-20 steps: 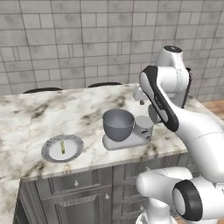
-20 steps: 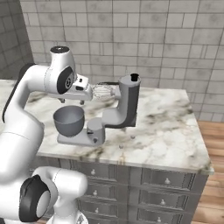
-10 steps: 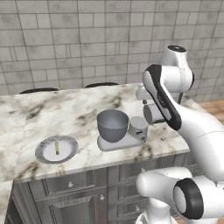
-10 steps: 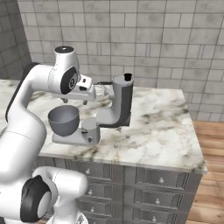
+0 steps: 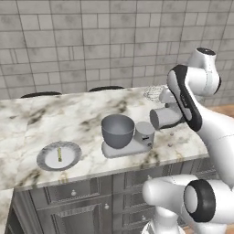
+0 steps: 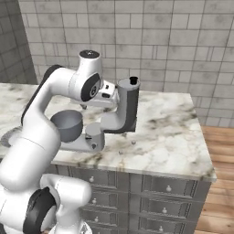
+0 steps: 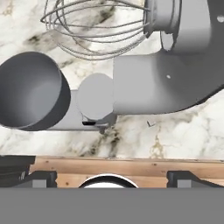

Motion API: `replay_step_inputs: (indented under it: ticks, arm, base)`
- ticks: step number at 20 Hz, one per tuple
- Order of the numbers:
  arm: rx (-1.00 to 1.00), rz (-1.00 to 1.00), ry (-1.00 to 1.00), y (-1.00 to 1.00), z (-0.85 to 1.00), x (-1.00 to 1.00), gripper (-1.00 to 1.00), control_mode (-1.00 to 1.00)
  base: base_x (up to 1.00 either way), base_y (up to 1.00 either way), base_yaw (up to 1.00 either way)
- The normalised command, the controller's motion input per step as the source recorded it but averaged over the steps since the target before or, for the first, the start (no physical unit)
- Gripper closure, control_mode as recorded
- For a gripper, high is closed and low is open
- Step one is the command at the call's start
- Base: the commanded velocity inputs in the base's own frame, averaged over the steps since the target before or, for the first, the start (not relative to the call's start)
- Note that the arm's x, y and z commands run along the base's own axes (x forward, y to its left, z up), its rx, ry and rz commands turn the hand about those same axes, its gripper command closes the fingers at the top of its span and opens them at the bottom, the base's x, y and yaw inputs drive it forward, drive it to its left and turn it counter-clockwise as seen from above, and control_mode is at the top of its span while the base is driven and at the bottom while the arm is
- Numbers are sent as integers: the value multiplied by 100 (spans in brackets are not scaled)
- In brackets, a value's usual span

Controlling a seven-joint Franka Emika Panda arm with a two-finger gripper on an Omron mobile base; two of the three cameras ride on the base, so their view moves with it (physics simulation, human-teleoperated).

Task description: Add butter and sugar cubes to the stand mixer bowl and then turn on the stand mixer to begin making frosting.

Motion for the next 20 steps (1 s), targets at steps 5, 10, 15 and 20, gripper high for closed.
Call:
replay_step_inputs:
  ticks: [5, 10, 15, 20]
  arm:
    - [10, 3, -1, -75, -11, -11, -100, -100]
    - [14, 9, 0, -54, -32, 0, -100, -100]
    - [22, 24, -1, -45, -42, 0, -100, -100]
    - [23, 32, -10, -50, -36, -1, -100, -100]
  base:
    - [0, 0, 0]
    - [0, 0, 0]
    - [0, 0, 0]
    - [0, 0, 0]
